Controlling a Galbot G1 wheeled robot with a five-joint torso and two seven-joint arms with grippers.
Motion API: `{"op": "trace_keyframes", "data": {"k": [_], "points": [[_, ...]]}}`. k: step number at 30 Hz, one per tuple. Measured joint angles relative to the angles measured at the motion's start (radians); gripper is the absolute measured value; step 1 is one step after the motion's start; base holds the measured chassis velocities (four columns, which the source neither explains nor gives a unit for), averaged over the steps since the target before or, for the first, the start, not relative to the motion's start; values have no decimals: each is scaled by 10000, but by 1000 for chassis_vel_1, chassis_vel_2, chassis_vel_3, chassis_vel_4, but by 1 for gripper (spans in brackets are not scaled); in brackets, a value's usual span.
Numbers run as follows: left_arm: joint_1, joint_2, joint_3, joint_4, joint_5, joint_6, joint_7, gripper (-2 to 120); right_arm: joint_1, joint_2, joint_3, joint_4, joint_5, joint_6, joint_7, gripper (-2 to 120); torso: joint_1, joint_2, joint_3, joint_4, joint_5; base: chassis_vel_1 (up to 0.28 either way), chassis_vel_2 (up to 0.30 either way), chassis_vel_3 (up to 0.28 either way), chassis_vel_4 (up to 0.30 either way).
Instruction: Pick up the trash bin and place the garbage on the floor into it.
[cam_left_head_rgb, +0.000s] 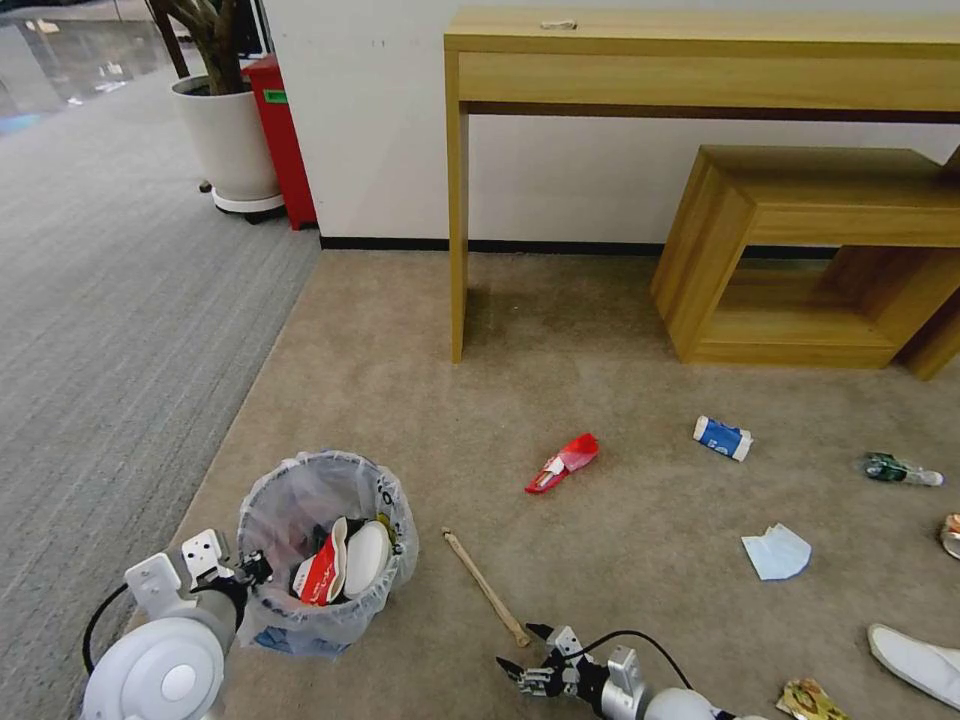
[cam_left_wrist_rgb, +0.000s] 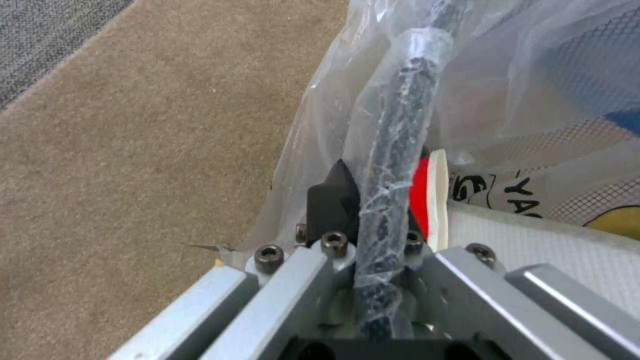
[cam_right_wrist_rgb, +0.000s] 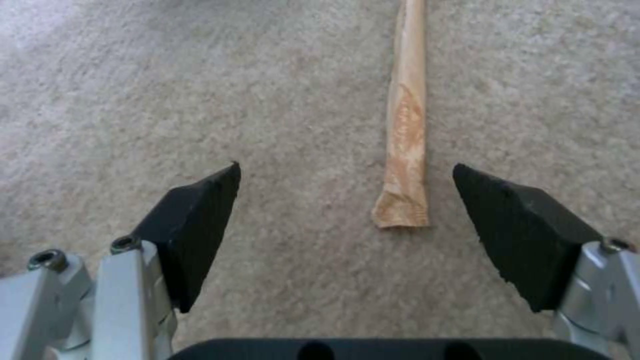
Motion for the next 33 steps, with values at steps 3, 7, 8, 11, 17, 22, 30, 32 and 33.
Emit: {"op": "trace_keyframes", "data": {"k": [3, 7, 8, 11, 17, 22, 30, 32, 33], "points": [[11, 0, -5, -15, 1, 0, 0, 0, 27, 24, -18, -92, 4, 37, 0, 82, 0, 0, 0, 0, 0, 0, 0, 0, 0], [20, -14, -2, -22, 12, 0, 1, 0, 36, 63, -26, -180, 5, 52, 0, 81, 0, 0, 0, 0, 0, 0, 0, 0, 0], [20, -17, 3, -42, 13, -1, 1, 0, 35, 82, -26, -250, 2, 62, -1, 81, 0, 0, 0, 0, 0, 0, 0, 0, 0], [43, -10, 4, -82, 13, -4, 2, 0, 31, 121, -41, -389, -15, 106, -22, 81, 0, 0, -1, 0, -1, 0, 0, 0, 0], [93, -14, -1, -102, 23, -4, 2, 0, 78, 216, -144, -610, -56, 187, -55, 81, 0, 1, -1, -2, -4, 0, 0, 0, 0], [97, -14, -1, -102, 27, -5, 3, 0, 134, 237, -198, -645, -56, 190, -56, 81, 0, 1, -1, -2, -4, 0, 0, 0, 0], [87, -38, 8, -102, 30, -5, 4, 0, 214, 303, -254, -658, -72, 191, -20, 81, 0, 1, -1, -2, -1, 0, 0, 0, 0], [97, -40, 8, -104, 35, -5, 4, 0, 225, 327, -262, -678, -93, 197, -17, 81, 0, 1, 0, -1, 0, 0, 0, 0, 0], [100, -39, 7, -109, 37, -5, 5, 0, 225, 336, -264, -689, -102, 201, -17, 81, 0, 1, 0, 0, 0, 0, 0, 0, 0]]}}
